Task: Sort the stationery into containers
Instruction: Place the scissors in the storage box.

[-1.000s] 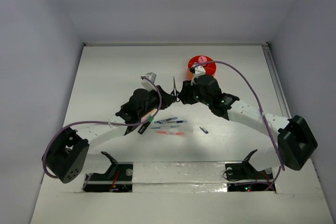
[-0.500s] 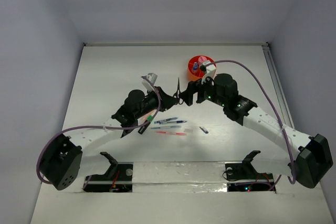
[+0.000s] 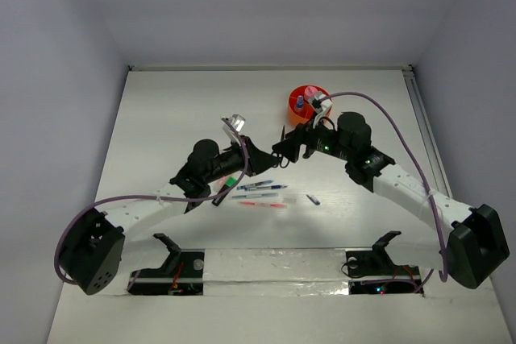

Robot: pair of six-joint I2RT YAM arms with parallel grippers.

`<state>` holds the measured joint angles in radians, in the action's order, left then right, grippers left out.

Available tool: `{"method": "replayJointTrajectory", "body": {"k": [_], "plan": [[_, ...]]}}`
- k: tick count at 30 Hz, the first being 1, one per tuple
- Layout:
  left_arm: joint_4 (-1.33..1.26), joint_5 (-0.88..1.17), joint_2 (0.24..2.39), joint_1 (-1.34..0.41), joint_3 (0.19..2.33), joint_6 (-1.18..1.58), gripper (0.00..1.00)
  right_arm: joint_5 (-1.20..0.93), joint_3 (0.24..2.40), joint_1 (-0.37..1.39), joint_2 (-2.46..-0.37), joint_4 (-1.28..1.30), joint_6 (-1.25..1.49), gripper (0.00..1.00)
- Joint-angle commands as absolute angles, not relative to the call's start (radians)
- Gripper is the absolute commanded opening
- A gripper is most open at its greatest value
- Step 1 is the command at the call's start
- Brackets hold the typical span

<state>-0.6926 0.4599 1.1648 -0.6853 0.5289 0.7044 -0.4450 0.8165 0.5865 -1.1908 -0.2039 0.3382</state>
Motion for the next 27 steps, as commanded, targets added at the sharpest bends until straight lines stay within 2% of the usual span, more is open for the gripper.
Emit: {"method": "replayJointTrajectory", "body": {"k": [1, 4, 5, 7, 9, 13, 16, 17, 18, 20, 21, 23, 24, 27], "plan": [[-0.825, 0.508, 1.163, -0.686, 0.515, 0.735, 0.0, -0.514, 0.787, 0.577, -1.2, -0.35, 0.394, 0.74], [-0.856, 0.529, 1.189, -0.686, 0.532, 0.749, 0.0, -0.511, 0.77, 0.577, -1.195, -0.377, 0.419, 0.64], [-0.857, 0.532, 1.192, -0.686, 0.535, 0.749, 0.0, -0.511, 0.77, 0.577, -1.192, -0.379, 0.428, 0.55], [-0.857, 0.525, 1.189, -0.686, 0.541, 0.752, 0.0, -0.502, 0.759, 0.577, -1.18, -0.391, 0.437, 0.51], [-0.868, 0.525, 1.195, -0.686, 0.554, 0.758, 0.0, -0.486, 0.746, 0.577, -1.17, -0.411, 0.445, 0.4], [-0.871, 0.546, 1.229, -0.686, 0.581, 0.761, 0.0, -0.476, 0.738, 0.566, -1.154, -0.437, 0.454, 0.31], [-0.865, 0.543, 1.236, -0.686, 0.583, 0.764, 0.0, -0.476, 0.744, 0.566, -1.144, -0.428, 0.459, 0.17], [-0.865, 0.538, 1.233, -0.686, 0.58, 0.764, 0.0, -0.474, 0.744, 0.566, -1.14, -0.425, 0.46, 0.06], [-0.864, 0.528, 1.223, -0.686, 0.572, 0.767, 0.04, -0.472, 0.741, 0.566, -1.132, -0.422, 0.46, 0.01], [-0.85, 0.514, 1.213, -0.686, 0.566, 0.762, 0.14, -0.471, 0.735, 0.566, -1.123, -0.425, 0.463, 0.0], [-0.844, 0.499, 1.203, -0.686, 0.565, 0.752, 0.28, -0.454, 0.732, 0.566, -1.114, -0.423, 0.462, 0.0], [-0.816, 0.482, 1.193, -0.686, 0.568, 0.736, 0.4, -0.434, 0.736, 0.566, -1.111, -0.402, 0.446, 0.0], [-0.802, 0.47, 1.189, -0.686, 0.58, 0.729, 0.49, -0.411, 0.741, 0.566, -1.108, -0.394, 0.443, 0.0], [-0.732, 0.437, 1.16, -0.686, 0.603, 0.687, 0.6, -0.381, 0.767, 0.566, -1.106, -0.371, 0.433, 0.0]]}}
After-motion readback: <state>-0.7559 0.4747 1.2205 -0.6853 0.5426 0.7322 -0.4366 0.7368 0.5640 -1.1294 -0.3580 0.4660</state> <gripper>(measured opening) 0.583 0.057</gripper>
